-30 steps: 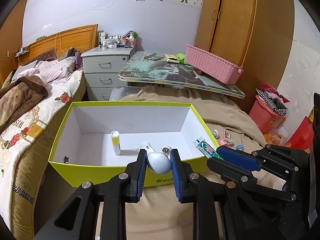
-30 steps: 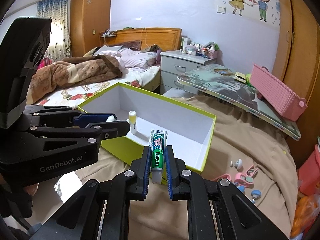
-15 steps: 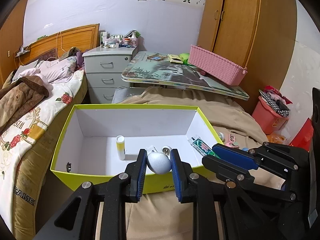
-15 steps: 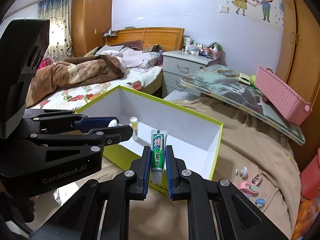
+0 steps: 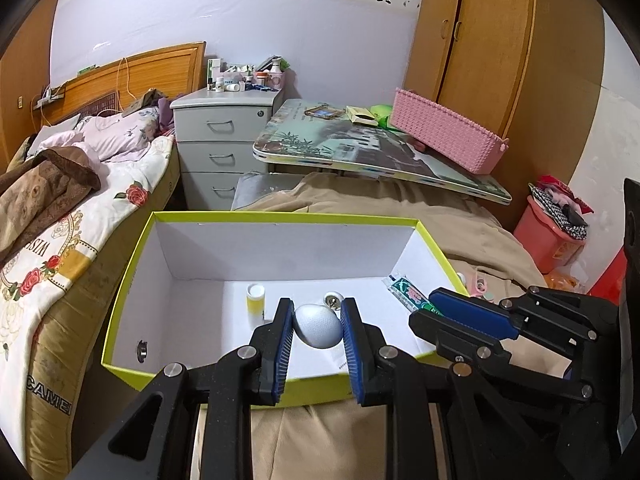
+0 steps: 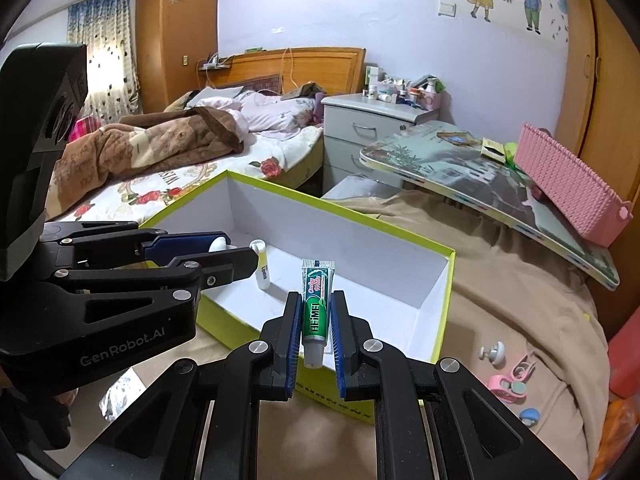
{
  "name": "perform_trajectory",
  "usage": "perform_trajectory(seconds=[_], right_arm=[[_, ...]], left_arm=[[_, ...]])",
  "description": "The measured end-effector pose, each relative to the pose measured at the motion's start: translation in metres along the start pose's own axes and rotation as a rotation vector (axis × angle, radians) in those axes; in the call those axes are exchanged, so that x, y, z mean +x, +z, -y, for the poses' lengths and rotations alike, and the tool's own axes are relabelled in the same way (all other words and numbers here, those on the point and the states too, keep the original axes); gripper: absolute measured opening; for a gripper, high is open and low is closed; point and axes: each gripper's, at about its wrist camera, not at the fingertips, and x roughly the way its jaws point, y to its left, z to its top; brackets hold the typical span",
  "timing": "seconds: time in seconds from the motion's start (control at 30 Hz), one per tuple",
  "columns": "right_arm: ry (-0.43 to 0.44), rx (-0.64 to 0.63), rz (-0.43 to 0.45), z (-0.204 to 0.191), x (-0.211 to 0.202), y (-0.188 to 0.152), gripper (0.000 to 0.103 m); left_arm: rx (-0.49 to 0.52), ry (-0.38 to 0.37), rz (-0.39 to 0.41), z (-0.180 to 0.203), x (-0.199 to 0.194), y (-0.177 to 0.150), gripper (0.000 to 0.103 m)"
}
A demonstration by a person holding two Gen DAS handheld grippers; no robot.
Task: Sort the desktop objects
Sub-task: 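Carry the toothpaste tube and white knob over the lime-green box, then lower the white knob into the box and open the left tool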
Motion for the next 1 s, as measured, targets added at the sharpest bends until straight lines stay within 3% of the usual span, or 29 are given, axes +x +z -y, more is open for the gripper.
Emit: perform_trajectory(seconds=[1.0], right_arm=[[0.002, 0.040, -0.097, 0.005, 0.055, 0.016, 0.014]], left_arm=[[-0.008, 0.048, -0.060, -0.023, 0.049, 0.012, 0.025]])
